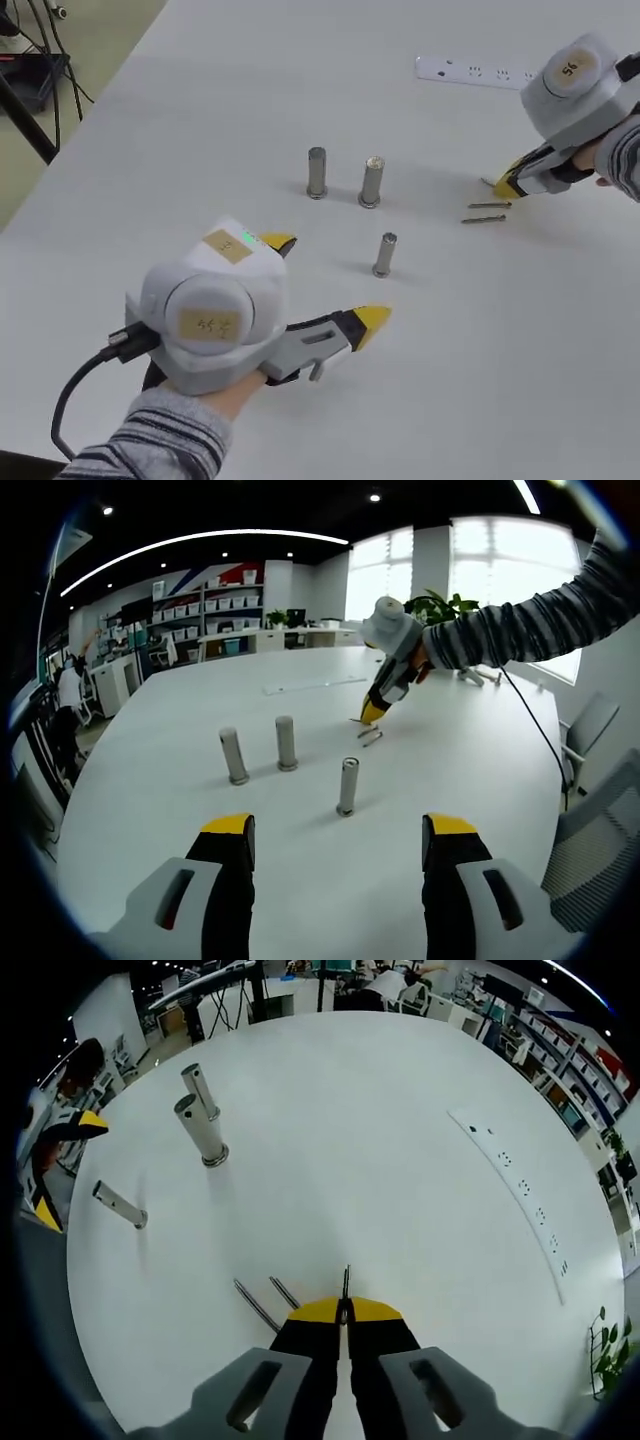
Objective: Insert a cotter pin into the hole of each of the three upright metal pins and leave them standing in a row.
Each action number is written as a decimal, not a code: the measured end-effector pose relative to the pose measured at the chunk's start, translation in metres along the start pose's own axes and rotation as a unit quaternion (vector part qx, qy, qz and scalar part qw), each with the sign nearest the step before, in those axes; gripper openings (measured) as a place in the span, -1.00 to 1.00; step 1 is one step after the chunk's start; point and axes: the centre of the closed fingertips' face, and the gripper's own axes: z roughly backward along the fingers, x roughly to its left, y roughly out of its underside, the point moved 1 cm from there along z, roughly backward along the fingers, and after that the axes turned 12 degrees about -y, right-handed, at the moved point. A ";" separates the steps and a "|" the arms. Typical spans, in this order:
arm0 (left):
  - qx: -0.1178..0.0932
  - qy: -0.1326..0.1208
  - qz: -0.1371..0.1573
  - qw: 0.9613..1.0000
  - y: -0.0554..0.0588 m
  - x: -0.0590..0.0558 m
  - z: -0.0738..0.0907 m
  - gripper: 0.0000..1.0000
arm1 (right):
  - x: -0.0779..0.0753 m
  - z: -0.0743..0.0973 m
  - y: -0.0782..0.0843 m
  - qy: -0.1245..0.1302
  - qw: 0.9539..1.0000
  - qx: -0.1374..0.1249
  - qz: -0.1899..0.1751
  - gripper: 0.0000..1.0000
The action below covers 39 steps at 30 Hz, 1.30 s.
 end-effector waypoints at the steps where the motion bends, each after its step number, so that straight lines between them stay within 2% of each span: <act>1: -0.001 0.000 -0.001 1.000 -0.001 0.000 0.000 0.31 | 0.003 0.003 -0.001 0.002 1.000 -0.002 0.000 -1.00; 7: -0.002 0.006 -0.005 1.000 -0.005 -0.002 0.000 0.31 | 0.011 0.019 -0.005 0.013 1.000 -0.018 0.008 -1.00; 11: -0.004 0.011 -0.006 1.000 -0.009 -0.005 0.000 0.28 | 0.024 0.034 -0.009 0.023 0.999 -0.026 0.027 -1.00; 16: -0.010 0.025 -0.009 1.000 -0.017 -0.012 0.002 0.27 | 0.044 0.048 -0.012 0.022 0.998 -0.041 0.039 -1.00; 17: -0.010 0.028 -0.010 1.000 -0.018 -0.013 0.003 0.26 | 0.041 0.044 -0.013 0.020 0.998 -0.045 0.040 -1.00; 20: -0.014 0.036 -0.019 0.999 -0.022 -0.017 0.004 0.19 | 0.055 0.049 -0.015 0.017 0.997 -0.051 0.052 -1.00; 27: -0.022 0.054 -0.031 0.998 -0.031 -0.027 0.007 0.11 | 0.102 0.059 -0.019 -0.005 0.994 -0.058 0.089 -1.00; 37: -0.022 0.075 -0.009 0.997 -0.036 -0.036 0.012 -0.10 | 0.154 0.059 -0.022 -0.030 0.987 -0.058 0.147 -1.00; 39: -0.020 0.079 -0.001 0.997 -0.036 -0.038 0.014 -0.13 | 0.164 0.058 -0.023 -0.037 0.985 -0.064 0.154 -1.00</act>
